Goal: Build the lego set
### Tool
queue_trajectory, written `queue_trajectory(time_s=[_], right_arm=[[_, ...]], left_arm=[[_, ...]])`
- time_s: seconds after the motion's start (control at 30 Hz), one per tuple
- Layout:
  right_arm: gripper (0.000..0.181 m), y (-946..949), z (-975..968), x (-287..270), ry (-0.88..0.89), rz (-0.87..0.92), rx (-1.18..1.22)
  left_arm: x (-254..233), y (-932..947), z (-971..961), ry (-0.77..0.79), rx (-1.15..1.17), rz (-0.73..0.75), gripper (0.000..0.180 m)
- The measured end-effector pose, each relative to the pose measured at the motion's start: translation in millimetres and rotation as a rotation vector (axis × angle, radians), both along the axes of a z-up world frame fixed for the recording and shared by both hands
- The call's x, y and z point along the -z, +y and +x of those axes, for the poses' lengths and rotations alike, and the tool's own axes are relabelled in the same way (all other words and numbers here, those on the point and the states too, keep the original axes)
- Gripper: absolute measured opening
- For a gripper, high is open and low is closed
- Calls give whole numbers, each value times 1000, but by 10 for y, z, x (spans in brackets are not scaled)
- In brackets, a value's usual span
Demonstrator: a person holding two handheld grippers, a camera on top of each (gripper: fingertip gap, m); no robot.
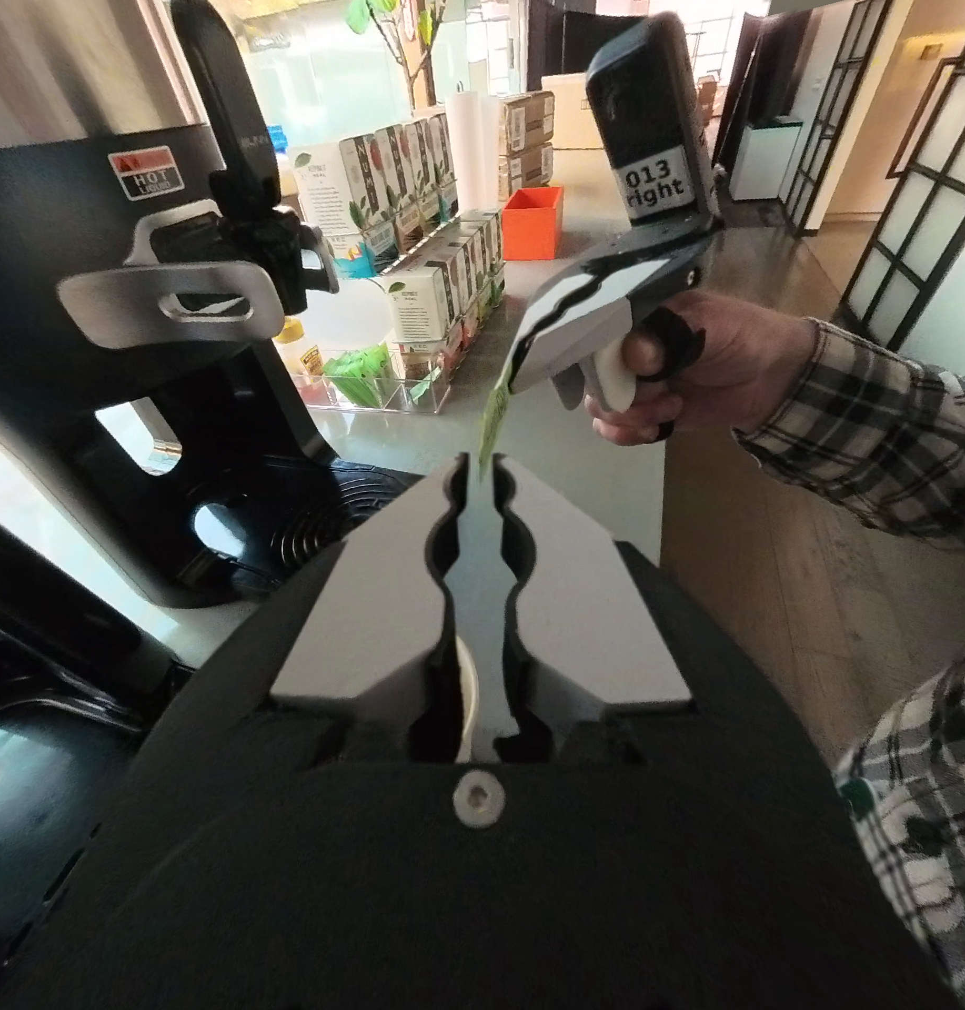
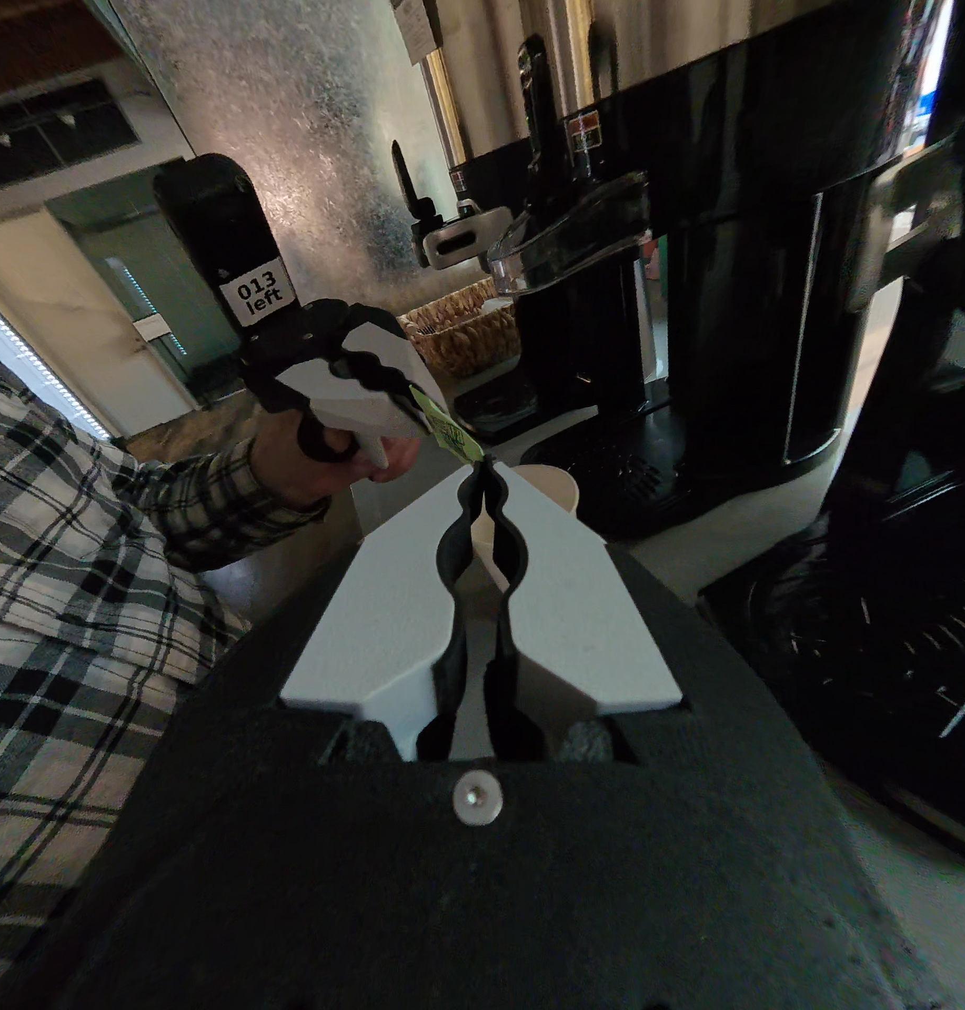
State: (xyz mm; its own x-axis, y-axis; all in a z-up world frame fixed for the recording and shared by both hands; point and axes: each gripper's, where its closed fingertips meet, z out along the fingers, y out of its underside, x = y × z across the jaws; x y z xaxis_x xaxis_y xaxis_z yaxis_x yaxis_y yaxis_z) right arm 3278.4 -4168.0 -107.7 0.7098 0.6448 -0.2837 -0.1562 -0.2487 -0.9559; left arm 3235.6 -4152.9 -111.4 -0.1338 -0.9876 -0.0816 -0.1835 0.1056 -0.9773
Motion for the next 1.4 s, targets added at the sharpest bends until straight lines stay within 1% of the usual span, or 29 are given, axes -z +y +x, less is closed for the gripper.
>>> queue_trajectory(time_s=[0.03, 0.2, 0.23, 0.27, 0.37, 0.43, 0.57, 0.63, 0.67, 0.73, 0.87, 1.0, 1.17, 1.2, 1.3, 1.4], right_arm=[[0, -7, -25, 11, 8, -2, -7], [0, -1, -88, 39, 28, -3, -13], [7, 11, -81, 30, 7, 9, 4], [16, 22, -66, 18, -33, 26, 30], [17, 11, -143, -48, -283, 117, 65], [18, 7, -287, -102, -420, 165, 39], [16, 98, -516, -64, -577, 185, -16], [12, 124, -589, -24, -617, 182, -40], [5, 134, -631, 16, -627, 167, -62], [3, 173, -642, 54, -634, 154, -68], [6, 132, -625, 6, -544, 158, -96], [0, 133, -618, 31, -517, 152, -115], [0, 134, -608, 45, -467, 128, -131], [0, 131, -604, 41, -462, 130, -130], [0, 139, -594, 67, -492, 129, -121], [0, 140, -619, 74, -510, 130, -124]], left_arm=[[-2, -11, -10, -5, 7, -4, 0], [22, -39, -86, 17, 41, -16, 0], [22, -30, -101, 26, 43, -17, 0], [10, -14, -119, 30, 42, -17, 0], [-1, -10, -173, 73, 71, -6, 0], [8, -30, -199, 114, 99, 18, 0], [120, -97, -221, 257, 155, 113, 0], [136, -108, -229, 303, 168, 160, 0], [145, -118, -236, 326, 179, 168, 0], [183, -75, -242, 362, 171, 198, 0], [105, -64, -261, 330, 191, 143, 0], [117, -49, -269, 340, 205, 146, 0], [112, -40, -242, 319, 222, 139, 1], [79, -49, -232, 298, 228, 124, 6], [26, -83, -217, 274, 252, 95, 9], [32, -91, -199, 274, 267, 70, 4]])
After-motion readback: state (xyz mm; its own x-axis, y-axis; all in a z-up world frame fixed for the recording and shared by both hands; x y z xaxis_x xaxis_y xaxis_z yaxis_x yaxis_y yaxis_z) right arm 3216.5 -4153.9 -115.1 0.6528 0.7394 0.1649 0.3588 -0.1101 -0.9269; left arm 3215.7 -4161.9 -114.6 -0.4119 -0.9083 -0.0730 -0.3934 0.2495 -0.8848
